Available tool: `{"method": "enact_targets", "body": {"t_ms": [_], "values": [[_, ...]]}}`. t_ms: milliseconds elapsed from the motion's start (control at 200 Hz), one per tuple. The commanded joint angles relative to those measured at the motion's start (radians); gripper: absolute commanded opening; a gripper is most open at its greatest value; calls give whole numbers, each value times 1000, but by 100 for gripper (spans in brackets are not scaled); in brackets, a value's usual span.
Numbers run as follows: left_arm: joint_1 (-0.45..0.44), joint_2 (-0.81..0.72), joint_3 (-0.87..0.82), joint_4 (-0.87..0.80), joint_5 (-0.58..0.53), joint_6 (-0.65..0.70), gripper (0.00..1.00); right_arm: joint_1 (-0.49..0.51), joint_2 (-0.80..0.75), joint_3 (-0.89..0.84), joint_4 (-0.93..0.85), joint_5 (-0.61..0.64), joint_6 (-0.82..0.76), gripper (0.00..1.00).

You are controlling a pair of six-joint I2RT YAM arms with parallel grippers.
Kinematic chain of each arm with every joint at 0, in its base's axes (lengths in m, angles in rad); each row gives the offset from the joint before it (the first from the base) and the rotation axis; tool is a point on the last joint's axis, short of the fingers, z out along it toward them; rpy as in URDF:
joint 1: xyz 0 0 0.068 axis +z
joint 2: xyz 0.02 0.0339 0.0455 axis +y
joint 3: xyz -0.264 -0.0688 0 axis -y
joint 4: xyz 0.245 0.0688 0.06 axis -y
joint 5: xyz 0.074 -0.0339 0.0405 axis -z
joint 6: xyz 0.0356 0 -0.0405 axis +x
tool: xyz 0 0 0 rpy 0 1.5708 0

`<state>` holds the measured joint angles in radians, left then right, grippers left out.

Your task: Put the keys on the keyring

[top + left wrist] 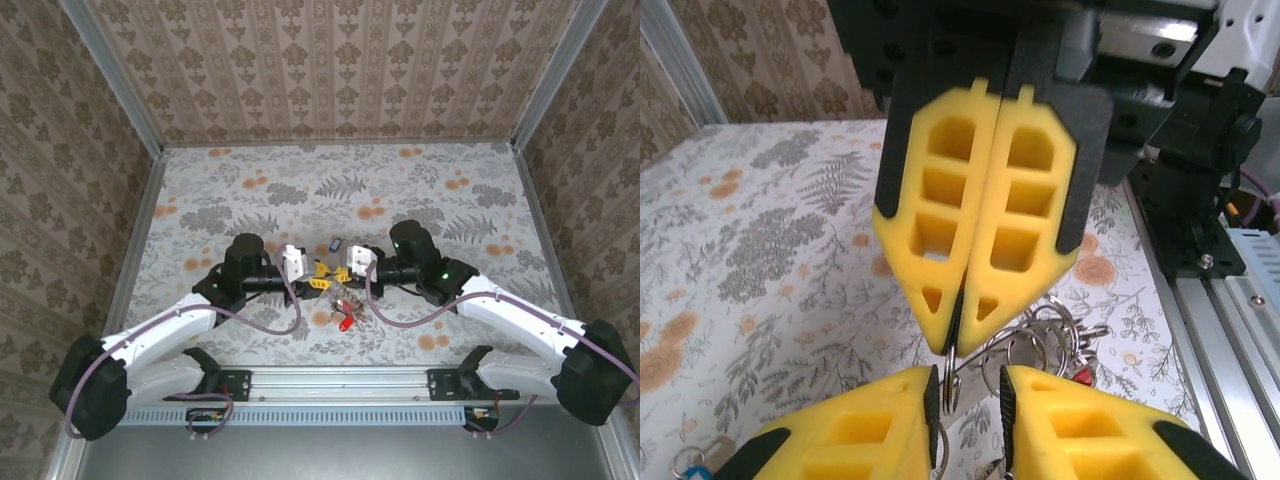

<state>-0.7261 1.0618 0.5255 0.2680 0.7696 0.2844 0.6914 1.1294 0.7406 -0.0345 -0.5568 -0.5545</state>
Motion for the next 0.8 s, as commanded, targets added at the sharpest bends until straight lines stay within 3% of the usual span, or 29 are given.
{"method": "enact_targets", "body": {"t_ms": [0,140,315,425,485,570,795], "values": [[-5,39,28,-4,13,-4,24,5,7,7,79,-32,-3,0],[-4,55,36,0,14,2,22,5,10,9,84,-35,0,0],[-4,36,26,49,4,-11,0,5,17,8,77,-43,1,0],[-3,15,15,93,19,-11,0,4,15,3,72,-57,-7,0],[1,8,5,116,42,-5,0,-10,4,-13,93,-96,-1,18],[10,2,-24,178,83,-22,0,-40,-25,-51,157,-154,33,27],[17,-35,-58,260,116,-33,0,-67,-117,-153,310,-186,106,28]]}}
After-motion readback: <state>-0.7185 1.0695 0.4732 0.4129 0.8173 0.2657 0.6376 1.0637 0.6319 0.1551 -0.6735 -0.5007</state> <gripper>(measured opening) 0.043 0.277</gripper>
